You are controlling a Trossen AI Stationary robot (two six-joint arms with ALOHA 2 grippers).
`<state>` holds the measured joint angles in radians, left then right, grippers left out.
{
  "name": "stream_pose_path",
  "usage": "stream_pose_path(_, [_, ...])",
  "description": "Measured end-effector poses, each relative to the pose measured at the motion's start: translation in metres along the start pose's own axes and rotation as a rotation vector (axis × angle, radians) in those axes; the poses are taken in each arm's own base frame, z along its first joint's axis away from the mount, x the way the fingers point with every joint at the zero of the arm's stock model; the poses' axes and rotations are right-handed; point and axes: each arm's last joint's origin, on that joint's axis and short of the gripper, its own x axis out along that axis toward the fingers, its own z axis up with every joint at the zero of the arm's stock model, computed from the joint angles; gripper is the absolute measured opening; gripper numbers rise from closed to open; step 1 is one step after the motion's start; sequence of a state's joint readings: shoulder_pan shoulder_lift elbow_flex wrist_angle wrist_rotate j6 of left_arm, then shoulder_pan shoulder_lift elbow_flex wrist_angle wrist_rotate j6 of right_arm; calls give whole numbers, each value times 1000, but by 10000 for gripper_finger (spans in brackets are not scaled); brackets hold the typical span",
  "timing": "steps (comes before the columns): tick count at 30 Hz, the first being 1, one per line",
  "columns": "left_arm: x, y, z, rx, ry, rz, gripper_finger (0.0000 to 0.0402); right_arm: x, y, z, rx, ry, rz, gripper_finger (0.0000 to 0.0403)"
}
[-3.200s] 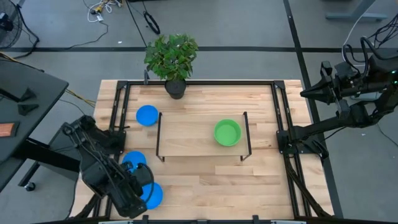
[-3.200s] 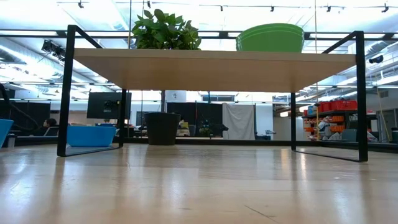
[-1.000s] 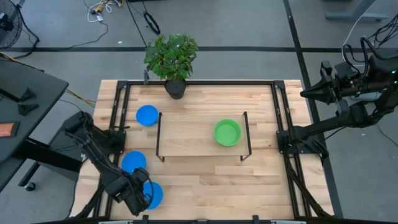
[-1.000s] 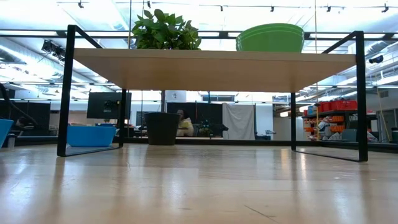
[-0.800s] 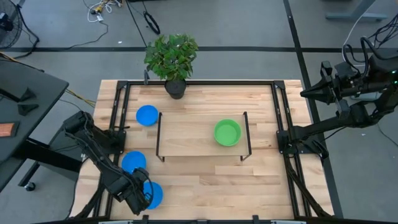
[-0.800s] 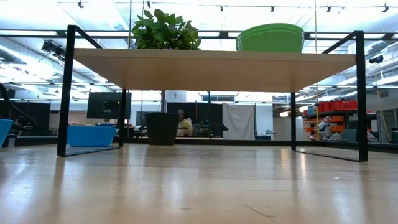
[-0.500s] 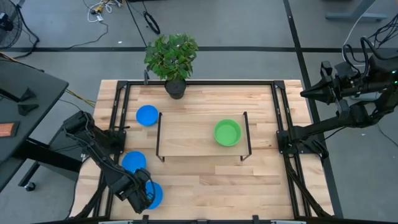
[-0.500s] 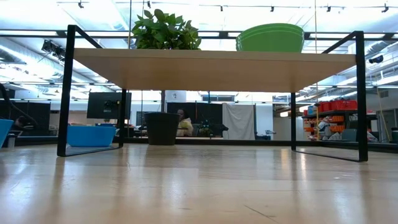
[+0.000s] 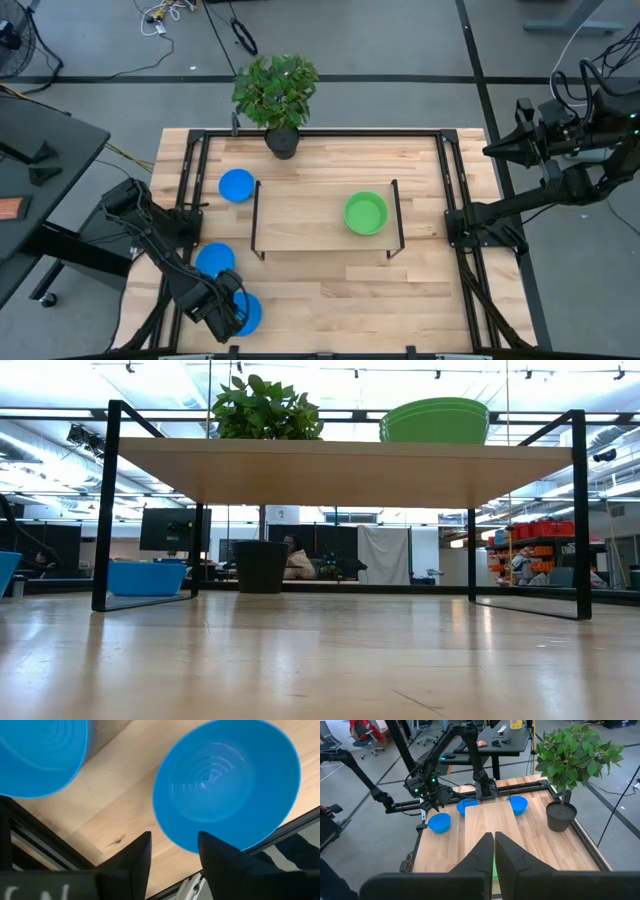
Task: Pick & Place Mini bowls
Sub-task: Put the bottom blue bowl on the shelf
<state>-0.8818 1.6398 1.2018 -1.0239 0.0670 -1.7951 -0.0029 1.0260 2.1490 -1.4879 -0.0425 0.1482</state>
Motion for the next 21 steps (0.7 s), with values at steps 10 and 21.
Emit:
stream_pose_path(10, [19, 4, 2, 3, 12, -24, 166, 0, 0, 0, 0, 0, 0, 21])
stream_pose_path(21, [38, 10, 5, -4, 18, -43, 165, 0, 0, 0, 0, 0, 0, 21])
